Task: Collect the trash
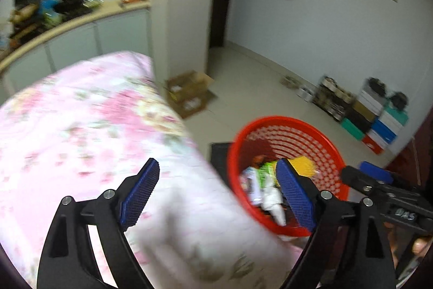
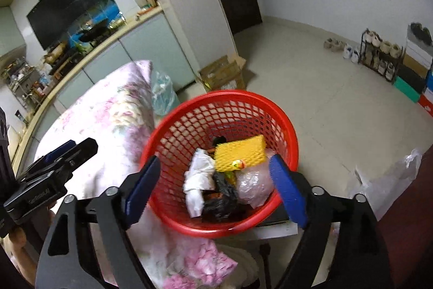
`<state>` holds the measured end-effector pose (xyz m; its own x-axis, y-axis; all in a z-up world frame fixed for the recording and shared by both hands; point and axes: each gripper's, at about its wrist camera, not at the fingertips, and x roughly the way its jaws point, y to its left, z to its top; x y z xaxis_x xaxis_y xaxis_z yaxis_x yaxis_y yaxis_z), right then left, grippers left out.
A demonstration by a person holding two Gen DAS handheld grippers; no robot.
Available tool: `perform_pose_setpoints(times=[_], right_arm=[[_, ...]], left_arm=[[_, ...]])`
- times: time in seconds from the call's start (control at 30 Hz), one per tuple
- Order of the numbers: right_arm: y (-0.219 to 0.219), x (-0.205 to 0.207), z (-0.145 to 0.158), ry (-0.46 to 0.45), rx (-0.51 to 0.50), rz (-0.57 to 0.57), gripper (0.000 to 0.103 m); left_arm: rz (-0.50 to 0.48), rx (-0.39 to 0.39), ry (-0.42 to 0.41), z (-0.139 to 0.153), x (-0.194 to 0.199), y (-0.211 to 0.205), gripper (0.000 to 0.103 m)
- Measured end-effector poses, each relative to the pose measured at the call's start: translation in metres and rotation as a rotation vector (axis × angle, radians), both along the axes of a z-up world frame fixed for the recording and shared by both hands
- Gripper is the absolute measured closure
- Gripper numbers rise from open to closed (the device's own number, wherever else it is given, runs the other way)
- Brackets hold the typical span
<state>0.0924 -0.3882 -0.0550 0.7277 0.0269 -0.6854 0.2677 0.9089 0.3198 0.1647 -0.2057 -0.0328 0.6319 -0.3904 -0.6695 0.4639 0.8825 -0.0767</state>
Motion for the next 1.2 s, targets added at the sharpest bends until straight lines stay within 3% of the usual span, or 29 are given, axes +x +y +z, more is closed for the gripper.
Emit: perform_pose_setpoints(times=[0.23, 0.4, 0.63, 0.83, 1.2], right_arm=[[0.04, -0.034, 0.031, -0.142, -0.125, 0.055, 0.007], [0.064, -0.056, 0.047, -0.236, -0.178, 0.098, 0.007], [0.079, -0.071, 0.059, -0.292, -0.197, 0.119, 0.007], [0.095, -0.079, 0.064, -0.331, -0.225, 0.138, 0.007], [0.107, -0.078, 0.061, -0.32, -0.216, 0.165, 0.007]], left_arm=[[0.156, 0.017, -0.131, 0.024, -0.043, 0.049, 0.013], [0.24, 0.025, -0.199, 0.035, -0.076, 0.071, 0.01], [0.337, 0.025, -0.291, 0.044, -0.112, 0.098, 0.008], [0.373, 0.002, -0.289, 0.041, -0.124, 0.115, 0.007], [0.43, 0.007, -0.298, 0.04, -0.13, 0.134, 0.007]])
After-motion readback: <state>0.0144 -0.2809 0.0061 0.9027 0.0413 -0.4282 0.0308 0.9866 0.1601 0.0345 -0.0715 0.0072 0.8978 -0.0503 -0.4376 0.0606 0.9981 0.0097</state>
